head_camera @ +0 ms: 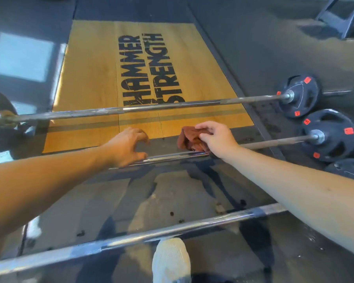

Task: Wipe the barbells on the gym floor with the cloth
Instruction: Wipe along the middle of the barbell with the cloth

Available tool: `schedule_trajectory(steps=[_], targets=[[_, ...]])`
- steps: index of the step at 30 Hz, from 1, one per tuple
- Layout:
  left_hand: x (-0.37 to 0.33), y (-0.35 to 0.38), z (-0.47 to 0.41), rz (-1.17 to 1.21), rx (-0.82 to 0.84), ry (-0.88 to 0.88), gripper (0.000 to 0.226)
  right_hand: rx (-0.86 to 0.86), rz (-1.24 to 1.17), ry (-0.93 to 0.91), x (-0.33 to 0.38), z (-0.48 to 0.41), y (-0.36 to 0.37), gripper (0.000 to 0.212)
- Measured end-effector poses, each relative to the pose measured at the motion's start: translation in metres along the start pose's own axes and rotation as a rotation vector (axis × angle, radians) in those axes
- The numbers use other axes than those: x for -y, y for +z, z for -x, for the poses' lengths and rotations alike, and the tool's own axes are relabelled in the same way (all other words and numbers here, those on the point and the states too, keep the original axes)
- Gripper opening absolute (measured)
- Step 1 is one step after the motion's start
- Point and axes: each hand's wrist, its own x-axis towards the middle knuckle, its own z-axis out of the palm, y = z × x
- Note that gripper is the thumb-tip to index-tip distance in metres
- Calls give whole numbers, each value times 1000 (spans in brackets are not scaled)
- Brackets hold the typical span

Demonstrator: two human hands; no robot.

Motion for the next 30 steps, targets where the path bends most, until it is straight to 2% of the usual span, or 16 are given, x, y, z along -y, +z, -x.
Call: schedule_trajectory(steps=[3, 5, 7, 8, 10, 11, 12, 14, 17, 22, 26, 30], targets=[[-59, -48, 9, 173, -71, -58, 62, 113, -238, 57, 50, 15, -7, 28], [-93, -76, 19, 298, -119, -73, 75, 165, -308, 66, 78, 28, -12, 25], [-118, -100, 32, 409, -154, -77, 76, 221, -381, 77, 107, 44, -20, 23], [-127, -110, 39, 449, -173, -86, 66, 271, -428, 86, 121, 53, -24, 20], [-145, -130, 54, 402, -243, -90, 32, 411, -519, 91, 142, 73, -33, 12], [-154, -137, 61, 370, -277, -96, 17, 471, -547, 82, 149, 82, -37, 18], [-161, -143, 67, 371, -300, -101, 10, 497, -552, 67, 154, 89, -41, 32], [-170, -153, 77, 378, -325, -100, 13, 460, -534, 54, 159, 100, -46, 55], [-175, -156, 88, 367, -338, -119, 14, 365, -425, 20, 167, 112, -49, 55], [-166, -153, 87, 479, -326, -156, 13, 171, -189, 3, 170, 122, -50, 37], [-167, -152, 84, 607, -293, -168, 13, 106, 39, -19, 172, 128, -60, 18], [-165, -150, 76, 650, -229, -150, 24, 36, 253, -5, 179, 129, -72, 5]])
